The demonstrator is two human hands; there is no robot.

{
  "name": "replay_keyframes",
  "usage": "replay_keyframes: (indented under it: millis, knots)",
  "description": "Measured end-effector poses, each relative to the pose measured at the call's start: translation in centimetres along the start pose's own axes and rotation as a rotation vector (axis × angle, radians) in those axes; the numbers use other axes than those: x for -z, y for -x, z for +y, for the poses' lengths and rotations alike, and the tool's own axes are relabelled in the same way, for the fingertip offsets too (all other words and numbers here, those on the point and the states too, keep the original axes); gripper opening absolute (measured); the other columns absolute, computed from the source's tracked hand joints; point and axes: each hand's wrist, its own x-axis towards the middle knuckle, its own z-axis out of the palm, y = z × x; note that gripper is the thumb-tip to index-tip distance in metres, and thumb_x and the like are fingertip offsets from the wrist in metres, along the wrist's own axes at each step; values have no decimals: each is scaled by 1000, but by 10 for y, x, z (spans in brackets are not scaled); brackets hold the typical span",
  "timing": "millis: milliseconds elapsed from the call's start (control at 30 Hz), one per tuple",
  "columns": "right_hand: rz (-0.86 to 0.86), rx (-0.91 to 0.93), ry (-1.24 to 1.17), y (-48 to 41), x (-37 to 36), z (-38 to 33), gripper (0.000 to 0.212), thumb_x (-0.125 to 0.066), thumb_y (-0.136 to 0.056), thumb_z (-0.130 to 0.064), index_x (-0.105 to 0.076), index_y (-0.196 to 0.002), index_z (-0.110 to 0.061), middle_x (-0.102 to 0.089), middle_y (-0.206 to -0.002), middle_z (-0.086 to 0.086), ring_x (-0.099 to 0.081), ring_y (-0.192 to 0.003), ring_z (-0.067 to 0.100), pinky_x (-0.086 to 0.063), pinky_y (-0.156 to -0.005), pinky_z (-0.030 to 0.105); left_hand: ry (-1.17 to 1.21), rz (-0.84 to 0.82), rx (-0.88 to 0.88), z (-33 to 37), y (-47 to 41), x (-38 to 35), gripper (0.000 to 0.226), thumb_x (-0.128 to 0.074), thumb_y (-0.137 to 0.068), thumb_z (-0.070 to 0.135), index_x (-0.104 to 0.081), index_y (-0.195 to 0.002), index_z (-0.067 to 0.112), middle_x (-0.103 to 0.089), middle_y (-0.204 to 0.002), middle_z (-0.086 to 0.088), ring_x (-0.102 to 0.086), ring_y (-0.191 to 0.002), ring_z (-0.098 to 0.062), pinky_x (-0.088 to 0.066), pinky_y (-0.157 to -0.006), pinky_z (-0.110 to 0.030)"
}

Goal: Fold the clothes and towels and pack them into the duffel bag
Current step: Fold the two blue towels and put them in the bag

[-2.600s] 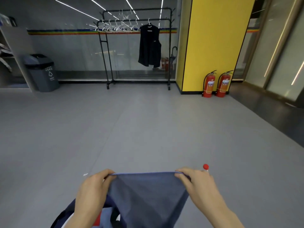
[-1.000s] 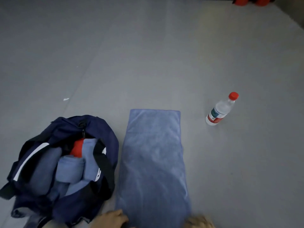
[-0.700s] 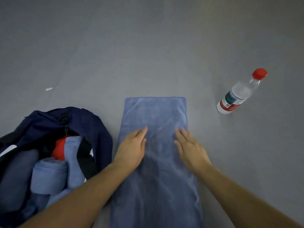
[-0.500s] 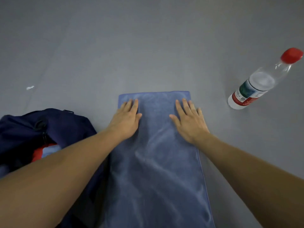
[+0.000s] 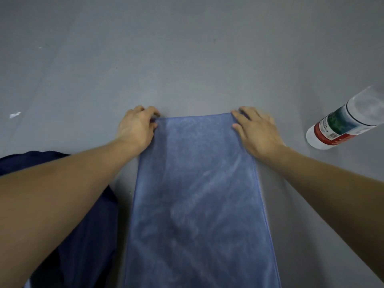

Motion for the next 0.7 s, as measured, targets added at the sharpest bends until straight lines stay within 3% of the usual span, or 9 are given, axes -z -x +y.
replay_keyframes:
  millis: [67,133,233,300,400,467,567,700]
  knots:
    - [54,-25,-59,-14,8,-2,34,-48,-102,-29,-54,-135,-26,-55,-130,7,-49,-120,34,-36,-101,45,45,-64,53,3,-9,3,19,-64,-92,18,-63,-111,21,-68,-106,-7,-60,-105,-33,-50,-89,-40]
    - [-39,-92,-85,-28,19,-7,30,-54,-97,-20,-55,-127,-23,-60,-121,10,-54,-113,36,-40,-98,45,5,-123,70,5,-14,9,12,-65,-92,19,-66,-104,19,-69,-108,-8,-62,-103,-31,-48,-86,-36]
    - [-233,-138,-74,-37,38,-15,32,-51,-94,-10,-53,-125,-16,-63,-123,17,-56,-115,38,-47,-97,43,3,-102,47,7,-7,20,11,-61,-95,16,-69,-102,15,-61,-112,-14,-59,-104,-33,-46,-87,-37]
    - [-270,-126,-66,-29,52,-19,37,-50,-93,-7,-55,-129,-14,-62,-128,18,-55,-119,37,-46,-98,38,42,-71,37,10,8,33,11,-55,-97,15,-65,-102,15,-61,-104,-12,-58,-98,-33,-45,-79,-36]
    - [-222,-95,-101,-5,82,-18,32,-52,-91,-7,-68,-118,-17,-67,-122,13,-59,-115,33,-44,-89,30,107,-8,36,18,36,62,8,-53,-98,17,-59,-99,22,-64,-86,-5,-59,-84,-31,-41,-71,-32]
    - [-179,-76,-132,19,105,-19,19,-58,-92,-13,-71,-106,-17,-68,-111,11,-60,-106,32,-42,-83,29,128,39,9,23,63,83,12,-53,-99,18,-63,-103,24,-69,-92,-2,-61,-87,-27,-43,-74,-31]
    - [-127,4,-202,69,137,-27,5,-65,-89,-16,-63,-93,-20,-59,-98,5,-56,-93,28,-38,-77,30,134,108,-51,26,118,112,19,-55,-100,19,-71,-110,21,-73,-103,0,-65,-97,-24,-43,-80,-27]
    - [-110,115,-154,172,170,-46,10,-64,-90,-18,-55,-89,-21,-61,-85,2,-56,-81,30,-37,-67,32,135,124,-103,36,214,141,16,-58,-99,20,-73,-106,20,-74,-102,-1,-65,-96,-24,-40,-75,-26]
